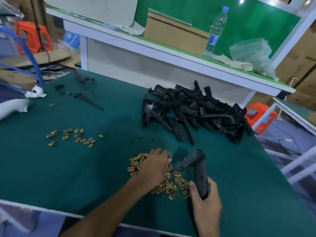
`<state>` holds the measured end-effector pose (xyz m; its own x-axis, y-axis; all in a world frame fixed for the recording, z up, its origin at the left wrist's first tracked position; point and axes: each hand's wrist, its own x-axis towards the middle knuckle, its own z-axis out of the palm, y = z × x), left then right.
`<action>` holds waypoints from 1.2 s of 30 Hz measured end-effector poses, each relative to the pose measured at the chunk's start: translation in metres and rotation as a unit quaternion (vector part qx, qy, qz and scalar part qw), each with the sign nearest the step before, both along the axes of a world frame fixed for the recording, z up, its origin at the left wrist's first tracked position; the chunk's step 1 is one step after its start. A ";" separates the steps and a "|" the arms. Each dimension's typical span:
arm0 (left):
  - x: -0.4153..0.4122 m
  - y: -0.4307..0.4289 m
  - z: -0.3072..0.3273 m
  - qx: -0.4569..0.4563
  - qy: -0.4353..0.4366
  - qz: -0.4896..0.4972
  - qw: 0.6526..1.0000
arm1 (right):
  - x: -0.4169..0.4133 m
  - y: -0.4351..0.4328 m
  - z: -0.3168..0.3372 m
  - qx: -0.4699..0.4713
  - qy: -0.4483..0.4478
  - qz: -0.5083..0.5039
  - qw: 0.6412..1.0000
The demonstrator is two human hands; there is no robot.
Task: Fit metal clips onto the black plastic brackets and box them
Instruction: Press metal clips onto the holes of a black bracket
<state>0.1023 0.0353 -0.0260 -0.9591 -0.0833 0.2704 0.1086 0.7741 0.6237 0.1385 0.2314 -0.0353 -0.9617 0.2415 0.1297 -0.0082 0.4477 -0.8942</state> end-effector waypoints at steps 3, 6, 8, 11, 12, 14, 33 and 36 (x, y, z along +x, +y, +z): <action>0.011 -0.005 0.000 0.084 0.025 -0.010 0.996 | 0.004 0.001 -0.001 0.007 0.001 -0.010 1.000; 0.019 -0.008 0.003 0.136 0.028 -0.014 0.990 | 0.001 0.001 0.001 0.008 0.000 0.001 1.000; 0.022 -0.009 0.006 0.144 0.023 -0.006 0.989 | -0.001 0.000 0.001 0.014 0.000 0.016 1.000; 0.026 -0.010 0.009 0.186 0.005 0.019 0.982 | -0.001 0.002 0.002 0.017 -0.004 0.037 0.999; 0.027 -0.011 0.009 0.205 -0.005 0.027 0.978 | -0.001 0.002 0.002 0.018 -0.006 0.043 0.999; 0.028 -0.011 0.010 0.231 -0.017 0.040 0.972 | 0.000 0.004 0.001 0.014 -0.002 0.049 0.999; 0.050 0.011 0.024 0.397 -0.113 0.020 0.911 | 0.005 -0.008 0.017 -0.068 0.025 0.063 0.995; 0.054 0.015 0.028 0.446 -0.104 0.044 0.888 | 0.001 -0.020 0.027 -0.114 0.008 0.108 0.988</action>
<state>0.1564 0.0507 0.0017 -0.9600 -0.2518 -0.1227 -0.1168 -0.0381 0.9924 0.1394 0.2112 -0.0085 -0.9921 0.0564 0.1120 -0.0971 0.2204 -0.9706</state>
